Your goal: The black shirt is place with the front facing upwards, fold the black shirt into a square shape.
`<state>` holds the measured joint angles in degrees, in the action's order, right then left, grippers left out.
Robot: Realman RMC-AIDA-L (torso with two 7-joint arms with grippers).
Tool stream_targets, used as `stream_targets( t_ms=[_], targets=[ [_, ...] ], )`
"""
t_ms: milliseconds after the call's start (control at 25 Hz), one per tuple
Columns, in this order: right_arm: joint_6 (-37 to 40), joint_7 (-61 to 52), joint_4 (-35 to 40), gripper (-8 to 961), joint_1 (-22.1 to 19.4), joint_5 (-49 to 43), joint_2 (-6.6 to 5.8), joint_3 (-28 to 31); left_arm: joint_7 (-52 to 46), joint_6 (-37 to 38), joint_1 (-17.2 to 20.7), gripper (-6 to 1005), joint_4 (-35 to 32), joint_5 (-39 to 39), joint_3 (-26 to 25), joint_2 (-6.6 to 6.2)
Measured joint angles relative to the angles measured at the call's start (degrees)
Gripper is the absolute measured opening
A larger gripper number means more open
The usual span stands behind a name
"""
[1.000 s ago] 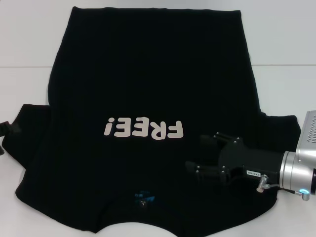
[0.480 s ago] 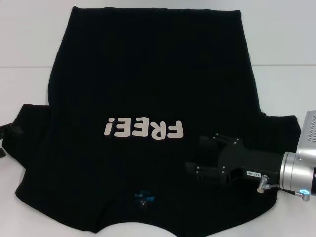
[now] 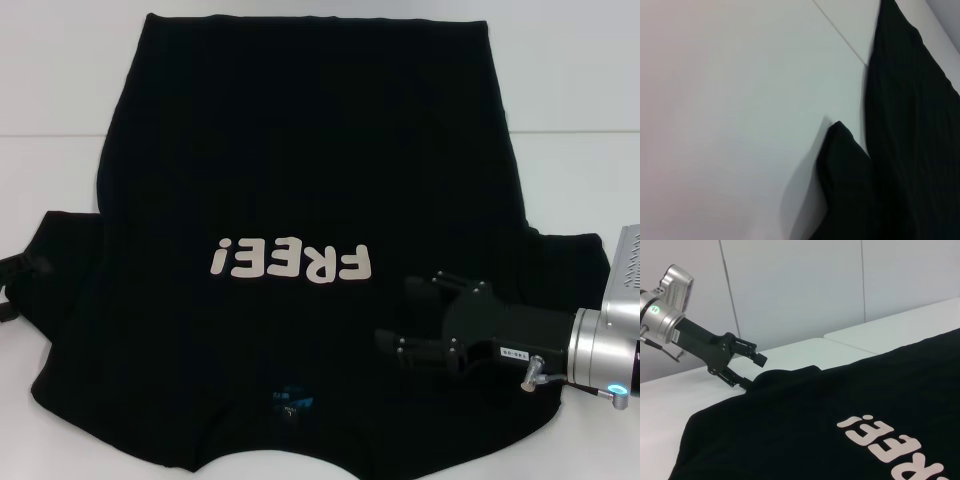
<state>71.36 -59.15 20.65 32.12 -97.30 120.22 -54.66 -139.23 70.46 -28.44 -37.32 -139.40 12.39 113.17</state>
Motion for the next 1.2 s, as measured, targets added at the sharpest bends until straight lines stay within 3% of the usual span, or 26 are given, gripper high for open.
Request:
stream_targets(
  t_ms=[1200],
  targets=[
    [0.18, 0.00, 0.06, 913, -0.04, 0.30, 0.00, 0.00, -0.03, -1.42, -1.08, 948, -0.64, 0.04, 1.02, -0.32]
  ],
)
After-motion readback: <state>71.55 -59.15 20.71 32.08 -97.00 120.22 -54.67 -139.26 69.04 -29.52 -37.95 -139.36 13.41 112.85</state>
